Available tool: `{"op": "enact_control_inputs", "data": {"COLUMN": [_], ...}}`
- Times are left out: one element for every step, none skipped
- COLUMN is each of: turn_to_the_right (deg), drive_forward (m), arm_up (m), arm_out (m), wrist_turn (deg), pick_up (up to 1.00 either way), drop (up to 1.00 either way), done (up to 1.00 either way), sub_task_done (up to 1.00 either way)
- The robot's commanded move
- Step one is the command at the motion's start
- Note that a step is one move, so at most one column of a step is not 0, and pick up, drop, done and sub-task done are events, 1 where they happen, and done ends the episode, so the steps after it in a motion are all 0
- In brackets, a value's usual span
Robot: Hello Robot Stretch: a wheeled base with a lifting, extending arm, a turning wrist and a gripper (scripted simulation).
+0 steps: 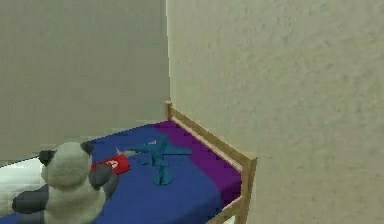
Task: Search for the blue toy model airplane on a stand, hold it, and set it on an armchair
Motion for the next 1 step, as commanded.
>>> {"op": "enact_control_inputs", "data": {"turn_to_the_right": [0.0], "drive_forward": [0.4], "arm_up": [0.0], "arm_out": [0.0], "wrist_turn": [0.0], "pick_up": [0.0], "drop": [0.0], "done": [0.0], "sub_task_done": [0.0]}}
